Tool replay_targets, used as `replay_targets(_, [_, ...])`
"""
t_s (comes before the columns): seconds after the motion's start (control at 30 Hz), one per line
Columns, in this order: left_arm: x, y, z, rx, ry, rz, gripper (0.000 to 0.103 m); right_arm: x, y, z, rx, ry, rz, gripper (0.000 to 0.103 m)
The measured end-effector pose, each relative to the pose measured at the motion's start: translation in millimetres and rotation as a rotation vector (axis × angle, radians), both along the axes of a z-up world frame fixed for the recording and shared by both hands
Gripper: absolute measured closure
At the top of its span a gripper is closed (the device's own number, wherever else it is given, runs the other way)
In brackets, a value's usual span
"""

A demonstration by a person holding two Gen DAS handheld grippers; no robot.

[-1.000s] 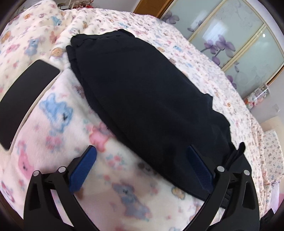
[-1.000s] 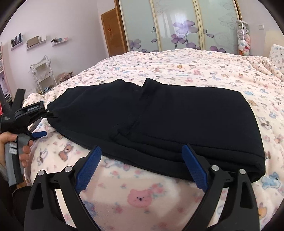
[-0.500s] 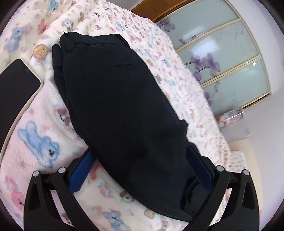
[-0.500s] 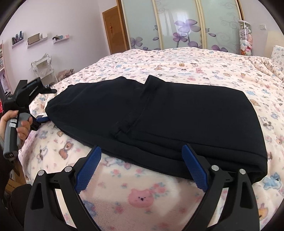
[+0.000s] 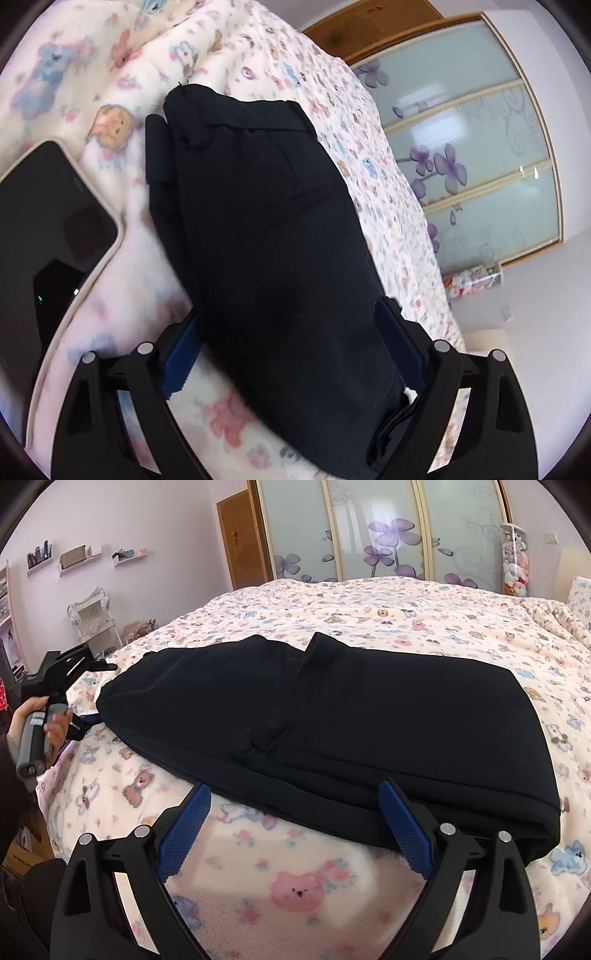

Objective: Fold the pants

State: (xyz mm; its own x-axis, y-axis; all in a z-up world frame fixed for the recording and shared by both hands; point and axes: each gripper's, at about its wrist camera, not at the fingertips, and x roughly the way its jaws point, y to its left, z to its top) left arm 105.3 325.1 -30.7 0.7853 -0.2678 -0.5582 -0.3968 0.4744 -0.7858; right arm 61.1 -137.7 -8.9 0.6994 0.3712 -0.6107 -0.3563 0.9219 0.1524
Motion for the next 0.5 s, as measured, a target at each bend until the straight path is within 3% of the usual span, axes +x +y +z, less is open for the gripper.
replay_targets(0.17, [8,3,12,0.003,-0.019,0.004,0.018,1,1,0,-0.002,0.002,0.002,0.009])
replay_targets(0.27, [9,-16,40,0.154,-0.102,-0.073,0.02,1,2,-1,-0.003,0.005,0.002,0.009])
replay_targets(0.33, [14,-22,44,0.219,-0.096,-0.101,0.02,1,2,-1,-0.005,0.005,0.004,0.009])
replay_targets(0.4, [21,-19,35,0.203,-0.038,-0.085,0.019,0,3,0,-0.005,0.001,0.006,0.009])
replay_targets(0.5, [28,-5,14,0.109,0.018,-0.01,0.019,0,3,-1,-0.006,0.005,0.004,0.009])
